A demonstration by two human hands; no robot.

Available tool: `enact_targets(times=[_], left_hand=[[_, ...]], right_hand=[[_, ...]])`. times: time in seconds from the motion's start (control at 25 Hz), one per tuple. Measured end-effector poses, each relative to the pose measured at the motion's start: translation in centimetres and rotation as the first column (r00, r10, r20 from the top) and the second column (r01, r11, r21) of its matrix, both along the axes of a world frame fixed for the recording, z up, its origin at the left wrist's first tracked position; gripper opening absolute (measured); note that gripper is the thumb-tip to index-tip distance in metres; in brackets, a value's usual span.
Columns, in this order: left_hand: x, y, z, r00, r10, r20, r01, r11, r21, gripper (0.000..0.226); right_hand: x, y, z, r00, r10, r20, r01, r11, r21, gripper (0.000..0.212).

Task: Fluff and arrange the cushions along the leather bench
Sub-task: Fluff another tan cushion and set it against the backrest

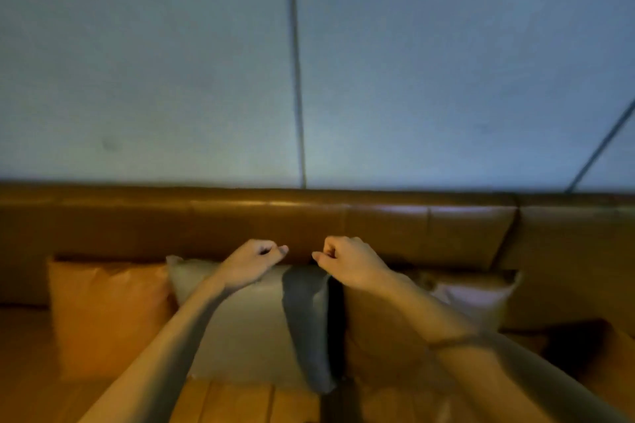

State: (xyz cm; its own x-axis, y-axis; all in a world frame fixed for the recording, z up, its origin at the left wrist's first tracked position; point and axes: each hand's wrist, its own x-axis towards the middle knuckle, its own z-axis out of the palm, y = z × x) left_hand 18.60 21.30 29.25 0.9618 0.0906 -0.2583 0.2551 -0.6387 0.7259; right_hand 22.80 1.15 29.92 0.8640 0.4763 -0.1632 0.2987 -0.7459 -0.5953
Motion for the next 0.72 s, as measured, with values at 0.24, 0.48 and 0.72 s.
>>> enact_targets(times=[0.24, 0.48, 0.72], left_hand=[[3.1, -24.9, -1.0, 0.982, -0.178, -0.064, 0.176, 0.983, -0.042, 0.044], [4.4, -43.4, -6.7, 0.883, -0.430, -0.189, 0.412, 0.902, -0.130, 0.034], [7.4, -50.8, -14.6, 0.808, -0.497, -0.316, 0.444, 0.866, -0.229, 0.027]], right_hand=[[-1.7, -24.6, -0.1, 0.980, -0.181, -0.081, 0.184, 0.982, 0.044, 0.027], [-4.9, -44.3, -6.5, 0.811, -0.525, -0.259, 0.548, 0.836, 0.020, 0.013], [-9.4, -55.1, -15.2, 0.605, -0.737, -0.302, 0.761, 0.647, -0.056, 0.024]])
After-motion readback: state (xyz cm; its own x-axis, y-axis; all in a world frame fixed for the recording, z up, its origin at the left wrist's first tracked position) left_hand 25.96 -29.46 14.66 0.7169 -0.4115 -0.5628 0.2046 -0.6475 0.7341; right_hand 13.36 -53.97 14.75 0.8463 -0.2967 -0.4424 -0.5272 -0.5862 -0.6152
